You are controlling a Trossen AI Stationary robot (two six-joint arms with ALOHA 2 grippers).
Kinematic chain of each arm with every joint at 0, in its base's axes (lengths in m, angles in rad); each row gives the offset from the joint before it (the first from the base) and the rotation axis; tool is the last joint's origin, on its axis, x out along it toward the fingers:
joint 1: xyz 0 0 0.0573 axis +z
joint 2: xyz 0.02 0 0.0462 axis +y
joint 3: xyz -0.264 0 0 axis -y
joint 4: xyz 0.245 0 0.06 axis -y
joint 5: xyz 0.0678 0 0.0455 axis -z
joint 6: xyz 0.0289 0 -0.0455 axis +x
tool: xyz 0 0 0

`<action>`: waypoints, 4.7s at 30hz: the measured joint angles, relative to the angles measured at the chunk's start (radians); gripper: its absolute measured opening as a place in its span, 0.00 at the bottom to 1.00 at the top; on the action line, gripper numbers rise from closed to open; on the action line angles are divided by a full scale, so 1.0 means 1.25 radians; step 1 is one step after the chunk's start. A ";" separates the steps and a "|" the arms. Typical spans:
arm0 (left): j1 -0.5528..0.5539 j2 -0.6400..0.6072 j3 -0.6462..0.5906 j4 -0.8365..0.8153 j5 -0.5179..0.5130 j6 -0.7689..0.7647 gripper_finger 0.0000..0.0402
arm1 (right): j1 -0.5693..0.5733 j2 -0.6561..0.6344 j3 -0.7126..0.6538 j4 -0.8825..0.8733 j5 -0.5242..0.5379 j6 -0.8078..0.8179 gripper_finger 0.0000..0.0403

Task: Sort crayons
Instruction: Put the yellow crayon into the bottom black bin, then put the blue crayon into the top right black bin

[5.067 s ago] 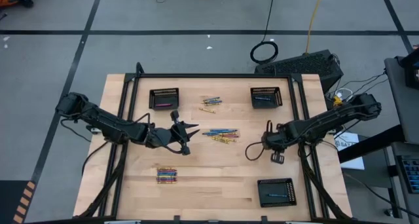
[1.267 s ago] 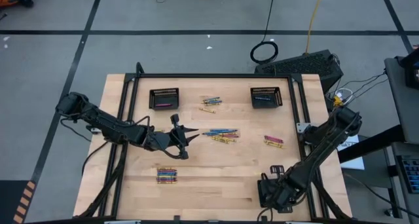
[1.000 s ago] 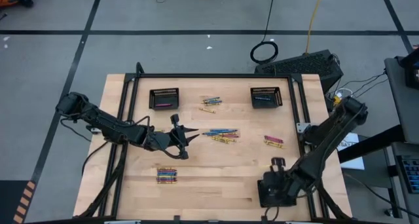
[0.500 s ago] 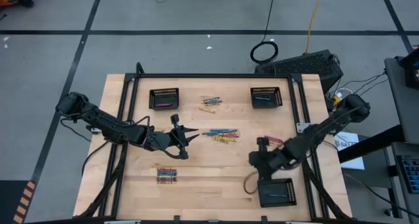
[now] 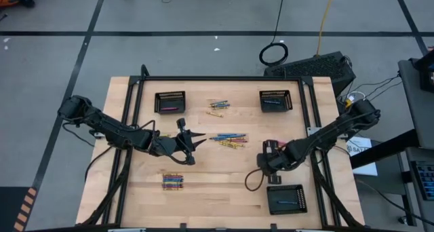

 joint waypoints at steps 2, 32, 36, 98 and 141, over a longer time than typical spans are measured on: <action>0.000 0.000 0.000 0.000 0.000 0.000 0.22 | 0.004 -0.021 0.001 -0.032 0.001 0.012 0.00; 0.000 0.000 0.000 -0.001 0.000 -0.019 0.22 | 0.122 -0.050 0.249 -0.276 -0.063 0.237 0.25; 0.000 0.000 0.000 -0.001 0.000 -0.018 0.22 | 0.217 -0.050 0.244 -0.174 -0.060 0.332 0.23; 0.000 0.000 0.000 -0.007 0.000 -0.013 0.22 | 0.413 0.150 0.023 0.156 -0.051 0.285 0.03; 0.002 0.000 0.000 0.001 0.000 -0.017 0.22 | -0.746 -0.529 -0.375 0.569 -0.006 -0.870 0.00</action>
